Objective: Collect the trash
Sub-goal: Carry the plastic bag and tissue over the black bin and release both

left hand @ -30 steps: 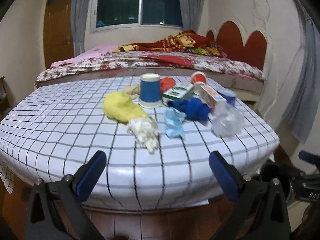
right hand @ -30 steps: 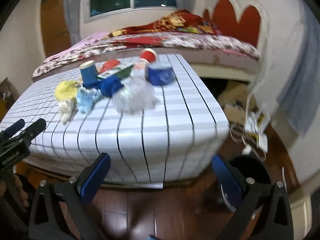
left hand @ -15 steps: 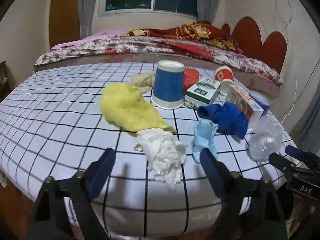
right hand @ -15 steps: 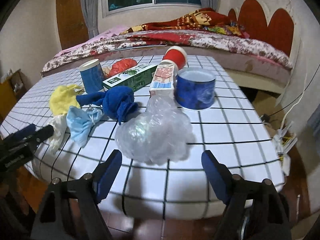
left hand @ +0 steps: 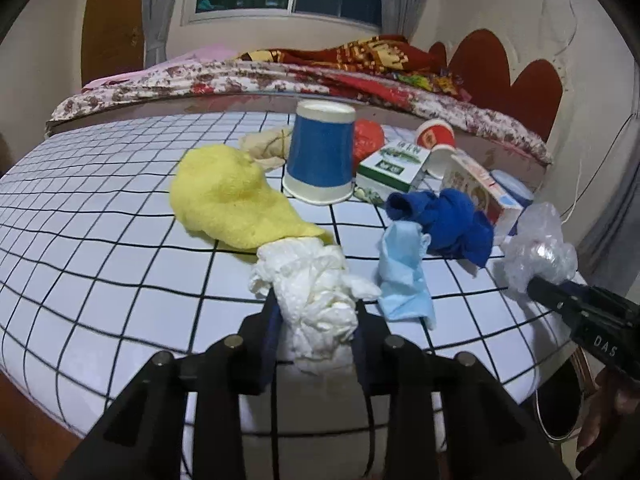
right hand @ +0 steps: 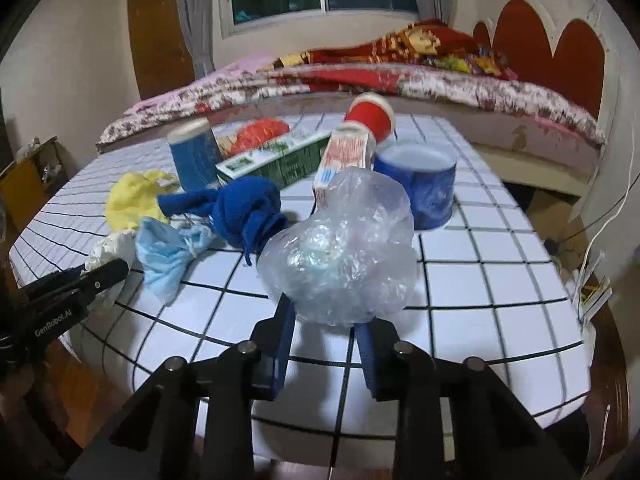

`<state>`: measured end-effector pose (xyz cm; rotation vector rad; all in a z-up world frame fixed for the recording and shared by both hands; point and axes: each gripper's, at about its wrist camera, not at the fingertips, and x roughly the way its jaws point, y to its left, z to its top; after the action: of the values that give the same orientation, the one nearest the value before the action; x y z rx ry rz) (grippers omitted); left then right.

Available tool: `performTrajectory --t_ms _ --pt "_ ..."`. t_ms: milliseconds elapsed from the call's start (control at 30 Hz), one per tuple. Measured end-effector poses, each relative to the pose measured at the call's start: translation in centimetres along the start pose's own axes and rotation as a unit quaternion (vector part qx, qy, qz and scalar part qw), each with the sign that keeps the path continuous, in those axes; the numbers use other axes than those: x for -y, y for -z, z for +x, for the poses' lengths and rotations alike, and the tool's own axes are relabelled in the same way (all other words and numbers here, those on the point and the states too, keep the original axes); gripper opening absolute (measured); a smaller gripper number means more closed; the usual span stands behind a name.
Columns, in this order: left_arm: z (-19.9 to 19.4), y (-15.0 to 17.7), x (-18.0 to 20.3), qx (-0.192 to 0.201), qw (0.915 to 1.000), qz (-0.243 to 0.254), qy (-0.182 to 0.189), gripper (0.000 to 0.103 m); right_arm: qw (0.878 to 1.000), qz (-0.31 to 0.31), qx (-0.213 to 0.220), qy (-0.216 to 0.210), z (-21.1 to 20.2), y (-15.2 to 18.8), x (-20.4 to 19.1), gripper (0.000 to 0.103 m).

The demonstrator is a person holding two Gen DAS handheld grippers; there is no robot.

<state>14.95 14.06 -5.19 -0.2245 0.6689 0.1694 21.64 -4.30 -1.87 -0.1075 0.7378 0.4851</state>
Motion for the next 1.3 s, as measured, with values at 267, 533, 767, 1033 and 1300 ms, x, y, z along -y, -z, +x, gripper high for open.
performTrajectory --t_ms 267,533,767,1033,1300 --pt "-4.0 -0.2 0.9 0.040 0.9990 -0.015 0.015 0.033 0.999 -0.012 0.041 0.019 -4.0 0.8 0.9 0.032" --pt "-5.3 -0.3 7.2 0.056 0.9949 0.038 0.074 0.033 0.997 0.008 0.040 0.068 -8.0 3.2 5.8 0.032" --pt "-4.9 1.3 14.5 0.039 0.9853 0.092 0.138 0.033 0.991 0.058 0.033 0.113 -11.5 6.2 11.6 0.032" --pt "-5.2 3.5 21.0 0.019 0.9711 0.141 0.192 0.033 0.983 0.101 0.029 0.151 -14.6 8.9 16.2 0.032" --pt "-5.2 5.8 26.0 -0.003 0.9572 0.181 0.226 0.033 0.975 0.132 0.004 0.180 -16.0 12.5 20.2 0.032"
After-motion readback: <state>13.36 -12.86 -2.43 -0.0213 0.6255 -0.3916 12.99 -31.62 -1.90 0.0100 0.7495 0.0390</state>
